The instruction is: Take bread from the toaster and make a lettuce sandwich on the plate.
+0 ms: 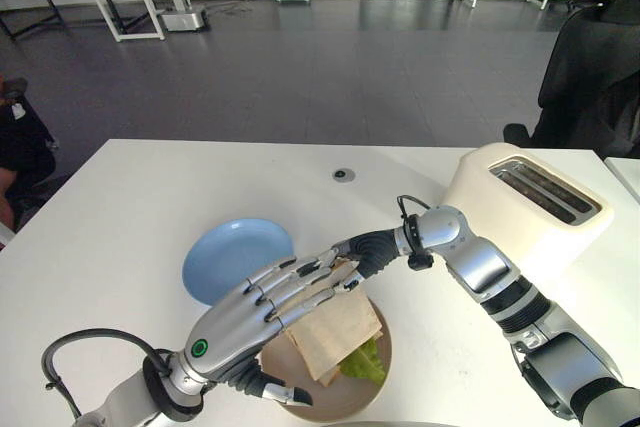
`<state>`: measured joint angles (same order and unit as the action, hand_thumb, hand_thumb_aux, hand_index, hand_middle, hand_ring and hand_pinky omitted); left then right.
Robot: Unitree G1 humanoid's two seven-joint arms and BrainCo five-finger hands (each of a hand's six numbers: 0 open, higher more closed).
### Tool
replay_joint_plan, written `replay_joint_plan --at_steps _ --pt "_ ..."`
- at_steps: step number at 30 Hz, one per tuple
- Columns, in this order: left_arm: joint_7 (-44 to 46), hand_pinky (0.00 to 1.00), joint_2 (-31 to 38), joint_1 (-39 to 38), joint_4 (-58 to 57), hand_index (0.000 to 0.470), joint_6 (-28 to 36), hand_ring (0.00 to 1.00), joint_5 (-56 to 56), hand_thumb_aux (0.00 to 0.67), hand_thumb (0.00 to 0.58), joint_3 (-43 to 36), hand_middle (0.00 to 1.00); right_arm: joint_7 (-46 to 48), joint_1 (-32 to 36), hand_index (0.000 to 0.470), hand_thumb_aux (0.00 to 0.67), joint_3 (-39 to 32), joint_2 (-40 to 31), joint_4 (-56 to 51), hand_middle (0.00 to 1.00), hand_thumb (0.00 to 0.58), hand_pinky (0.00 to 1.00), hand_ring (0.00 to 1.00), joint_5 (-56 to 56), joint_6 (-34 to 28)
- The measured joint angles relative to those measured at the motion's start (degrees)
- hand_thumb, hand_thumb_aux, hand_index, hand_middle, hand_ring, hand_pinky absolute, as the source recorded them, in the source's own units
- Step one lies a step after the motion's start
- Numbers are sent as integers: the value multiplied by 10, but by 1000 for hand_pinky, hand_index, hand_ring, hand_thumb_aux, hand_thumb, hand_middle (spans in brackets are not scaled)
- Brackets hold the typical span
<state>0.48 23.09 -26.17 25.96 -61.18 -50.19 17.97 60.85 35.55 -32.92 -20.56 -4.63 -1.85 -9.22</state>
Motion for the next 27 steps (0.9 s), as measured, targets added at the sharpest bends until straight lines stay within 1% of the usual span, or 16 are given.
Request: replay_joint_plan --at_steps 6,9,12,13,14,16,17,18,19,20,21,22,23,25,26,27 --pt "-42 0 7 -12 -9 20 -3 0 -106 29 49 -20 0 -14 -13 470 670 -26 9 -24 0 580 0 0 50 33" --pt "-63 0 24 -23 -9 28 0 0 -154 39 66 -41 0 -21 -14 470 670 -28 9 -41 0 580 0 0 70 54" --pt "-86 0 31 -29 -9 28 13 0 -183 39 66 -60 0 -28 -14 470 670 -28 13 -57 0 580 0 0 85 73" --pt "-92 0 36 -32 -9 33 18 0 -196 47 79 -68 0 -32 -14 461 657 -28 16 -66 0 580 0 0 91 79" --pt "-100 0 46 -35 -10 33 26 0 -214 47 79 -79 0 -36 -14 452 644 -29 18 -72 0 579 0 0 98 87" --pt "-115 0 57 -41 -13 39 44 0 -246 55 92 -97 0 -43 -13 398 568 -29 22 -85 0 566 0 0 108 100" --pt "-124 0 67 -44 -20 42 57 0 -259 60 100 -109 0 -45 -13 389 554 -29 23 -92 0 563 0 0 112 106" --pt "-132 0 75 -44 -30 55 68 0 -264 79 128 -118 0 -46 -13 374 533 -29 25 -95 0 556 0 0 115 110" --pt "-139 0 79 -43 -43 55 79 0 -264 79 128 -130 0 -47 -13 348 497 -29 25 -96 0 541 0 0 119 111" --pt "-143 0 86 -43 -51 57 89 0 -262 81 132 -140 0 -48 -14 308 439 -29 26 -97 0 511 0 0 120 113" --pt "-147 0 95 -42 -60 66 100 0 -258 95 152 -150 0 -50 -14 276 394 -28 26 -99 0 482 0 0 125 117" --pt "-147 0 99 -42 -66 72 107 0 -253 102 164 -157 0 -53 -14 42 60 -27 26 -101 0 100 0 0 130 119" --pt "-149 0 108 -42 -74 72 117 0 -249 102 164 -168 0 -59 -14 0 0 -25 27 -104 0 0 0 0 132 122" --pt "-151 0 123 -41 -89 66 131 0 -232 95 152 -183 0 -80 -13 0 0 -8 32 -107 0 0 0 0 133 130" --pt "-151 0 131 -39 -91 59 139 0 -228 84 136 -192 0 -94 -11 0 0 2 38 -108 0 0 0 0 132 136" --pt "-151 0 139 -37 -92 59 147 0 -226 84 136 -198 0 -108 -8 0 0 12 43 -109 0 0 0 0 133 143"
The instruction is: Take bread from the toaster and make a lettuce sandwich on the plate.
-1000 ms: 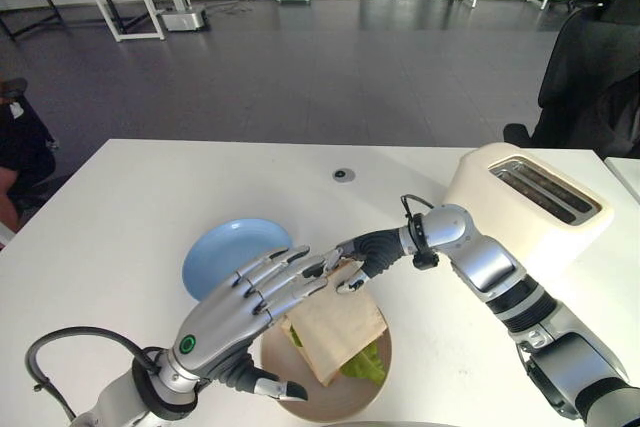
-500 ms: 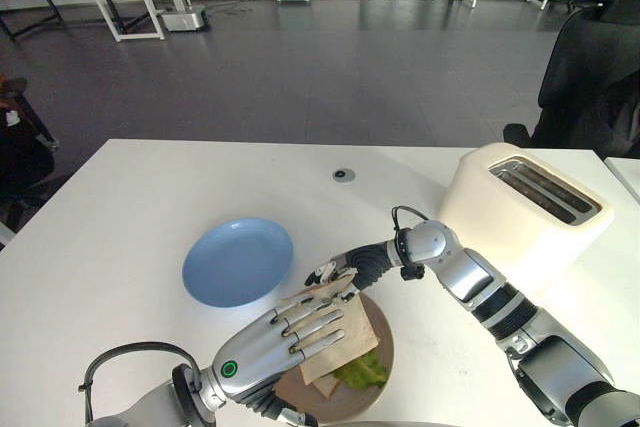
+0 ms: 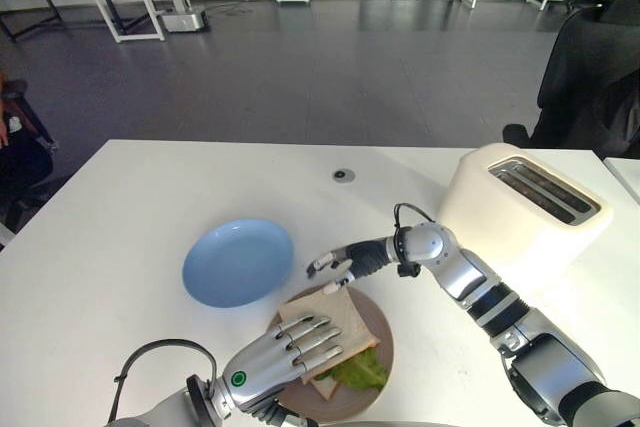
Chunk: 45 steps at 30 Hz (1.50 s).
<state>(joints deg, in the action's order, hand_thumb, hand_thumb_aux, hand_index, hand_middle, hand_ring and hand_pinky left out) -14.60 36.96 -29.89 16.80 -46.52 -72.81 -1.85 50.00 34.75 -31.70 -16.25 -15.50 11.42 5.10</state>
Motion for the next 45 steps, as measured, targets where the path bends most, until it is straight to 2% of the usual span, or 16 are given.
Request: replay_joint_plan --at_steps 2,4,7,14,15,16,17,18,19,20,21,26,30,33,39,45 --pt "-1 0 10 3 0 50 16 0 4 71 116 -15 0 -41 8 0 0 26 1 -1 0 0 0 0 4 24" --pt "-3 0 24 5 0 13 28 0 10 18 31 -27 0 -78 16 0 0 72 -4 7 0 0 0 0 2 37" --pt "-4 0 38 16 -2 6 45 0 19 8 14 -47 0 -108 14 0 0 133 -45 56 0 0 0 0 -3 60" --pt "42 0 39 79 -17 0 78 0 78 0 0 -90 0 -103 -137 0 0 198 -136 228 0 0 0 0 -29 79" --pt "52 671 40 77 -10 59 77 671 109 84 136 -89 671 -101 -165 0 0 205 -146 250 0 0 0 0 -37 82" --pt "56 1000 41 72 -4 111 73 1000 134 158 241 -88 1000 -99 -181 0 0 209 -154 263 0 0 0 0 -41 83" --pt "51 1000 43 61 21 177 54 1000 179 252 355 -82 1000 -98 -202 0 0 217 -166 286 247 0 247 247 -41 89" --pt "45 1000 43 52 51 223 35 1000 230 318 420 -69 1000 -98 -223 0 0 225 -180 307 667 0 667 667 -36 93" --pt "41 1000 43 51 68 299 25 1000 265 426 503 -56 1000 -99 -236 217 310 232 -188 319 953 413 953 953 -30 94" --pt "36 1000 43 47 86 398 14 1000 306 568 566 -34 1000 -100 -254 295 420 241 -199 340 953 500 953 953 -22 95" --pt "32 1000 47 42 109 470 5 1000 366 670 580 10 1000 -100 -288 470 670 258 -217 375 953 580 953 953 -15 100" --pt "65 1000 71 0 82 470 -31 1000 449 670 580 126 1000 -79 -395 470 670 283 -259 462 957 580 957 957 -38 120" --pt "129 1000 110 -44 5 470 -58 1000 446 670 580 139 1000 -32 -475 470 670 265 -302 478 961 580 961 961 -59 141" --pt "198 1000 133 -48 -43 470 -58 1000 411 670 580 90 1000 0 -517 470 670 203 -315 471 953 580 953 953 -35 155" --pt "260 1000 104 13 -66 470 -43 1000 327 670 580 -21 1000 -7 -471 470 670 90 -273 361 918 580 918 918 101 157" --pt "241 1000 60 100 -83 470 -35 1000 269 670 580 -76 1000 -73 -427 470 670 52 -197 298 902 580 902 902 136 147"
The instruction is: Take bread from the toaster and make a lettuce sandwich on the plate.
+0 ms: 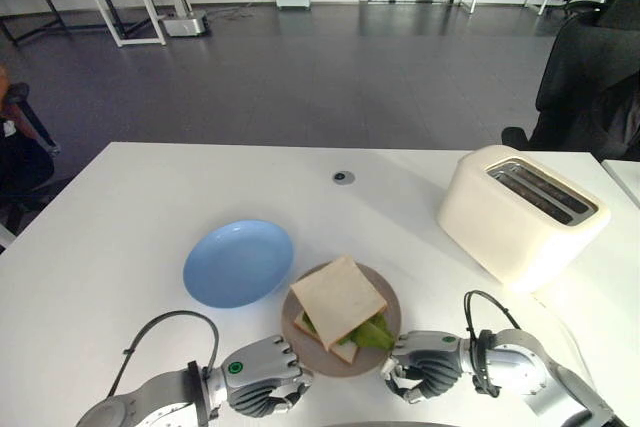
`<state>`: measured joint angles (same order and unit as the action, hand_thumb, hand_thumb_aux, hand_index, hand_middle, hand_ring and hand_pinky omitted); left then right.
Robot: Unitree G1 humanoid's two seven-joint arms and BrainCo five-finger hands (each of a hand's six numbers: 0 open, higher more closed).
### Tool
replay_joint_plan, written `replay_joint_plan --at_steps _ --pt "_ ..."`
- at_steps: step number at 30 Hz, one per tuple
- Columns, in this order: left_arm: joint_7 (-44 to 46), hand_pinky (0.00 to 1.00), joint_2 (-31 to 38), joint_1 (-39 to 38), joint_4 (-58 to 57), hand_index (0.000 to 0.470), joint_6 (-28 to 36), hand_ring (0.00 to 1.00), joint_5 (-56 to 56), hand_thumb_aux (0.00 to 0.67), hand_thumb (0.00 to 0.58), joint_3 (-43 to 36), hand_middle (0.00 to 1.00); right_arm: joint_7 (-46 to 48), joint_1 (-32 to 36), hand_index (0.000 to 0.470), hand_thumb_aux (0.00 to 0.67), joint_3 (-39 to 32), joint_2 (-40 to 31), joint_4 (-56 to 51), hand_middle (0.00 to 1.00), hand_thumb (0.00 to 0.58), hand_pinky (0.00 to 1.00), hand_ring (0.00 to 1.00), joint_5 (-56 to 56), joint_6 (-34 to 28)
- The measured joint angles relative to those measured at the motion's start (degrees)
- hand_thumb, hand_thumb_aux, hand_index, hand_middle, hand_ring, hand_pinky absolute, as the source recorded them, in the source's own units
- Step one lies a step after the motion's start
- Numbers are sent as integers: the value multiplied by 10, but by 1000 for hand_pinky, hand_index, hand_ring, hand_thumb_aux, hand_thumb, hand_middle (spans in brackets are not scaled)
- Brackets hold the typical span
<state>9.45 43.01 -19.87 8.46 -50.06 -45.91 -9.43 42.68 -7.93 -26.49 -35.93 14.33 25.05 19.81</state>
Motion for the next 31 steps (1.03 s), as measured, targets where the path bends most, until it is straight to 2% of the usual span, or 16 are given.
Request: replay_joint_plan --at_steps 5,8,11,14,15,16,17,18,19,20,21,22,23,26,29,31 --pt "-52 1000 -97 124 -73 470 73 1000 -74 670 580 -58 1000 -77 37 470 670 10 36 -55 902 580 902 902 21 -33" --pt "-95 1000 -178 271 -202 470 139 1000 -132 670 580 -111 1000 -140 88 470 670 34 48 -125 867 580 867 867 48 -69" --pt "-146 1000 -227 380 -327 470 181 1000 -161 670 580 -153 1000 -212 172 470 670 33 88 -243 859 580 859 859 61 -70" --pt "-199 1000 -251 446 -424 470 214 1000 -163 670 580 -176 1000 -290 263 470 670 25 122 -385 831 580 831 831 76 -52" --pt "-208 1000 -254 454 -430 470 221 1000 -163 670 580 -186 1000 -312 268 393 560 25 121 -398 698 564 698 698 79 -34" --pt "-216 1000 -255 453 -426 470 222 1000 -162 670 580 -193 1000 -320 260 356 507 25 116 -390 671 546 671 671 79 -22" --pt "-218 1000 -251 444 -400 470 220 1000 -162 670 580 -201 1000 -325 235 310 441 31 104 -356 553 512 553 553 78 -9" --pt "-216 1000 -245 424 -362 470 217 1000 -158 670 580 -206 1000 -329 206 251 357 37 95 -316 369 454 369 369 73 3" --pt "-208 1000 -240 399 -315 470 215 1000 -150 670 580 -209 1000 -332 177 179 255 44 91 -277 365 357 365 365 64 12" --pt "-195 918 -236 372 -265 275 215 918 -131 391 480 -206 918 -334 153 26 37 50 88 -242 90 62 90 90 57 21" --pt "-180 592 -232 340 -208 210 217 592 -108 300 403 -198 592 -337 129 0 0 59 88 -206 0 0 0 0 42 29" --pt "-155 0 -221 284 -118 24 226 0 -67 34 58 -184 0 -341 92 0 0 75 88 -157 0 0 0 0 18 41" --pt "-134 0 -214 239 -54 0 235 0 -34 0 0 -169 0 -344 64 0 0 90 88 -123 0 0 0 0 -4 49" --pt "-92 0 -202 97 84 0 260 0 145 0 0 -116 0 -359 -14 0 0 142 93 -61 0 0 0 0 -87 76" --pt "-58 0 -227 42 86 0 257 0 366 0 0 -75 0 -357 -27 0 0 172 104 -61 0 0 0 0 -159 110" --pt "-19 0 -238 40 62 0 240 0 475 0 0 -59 0 -341 -26 0 0 183 112 -87 0 0 0 0 -207 126"
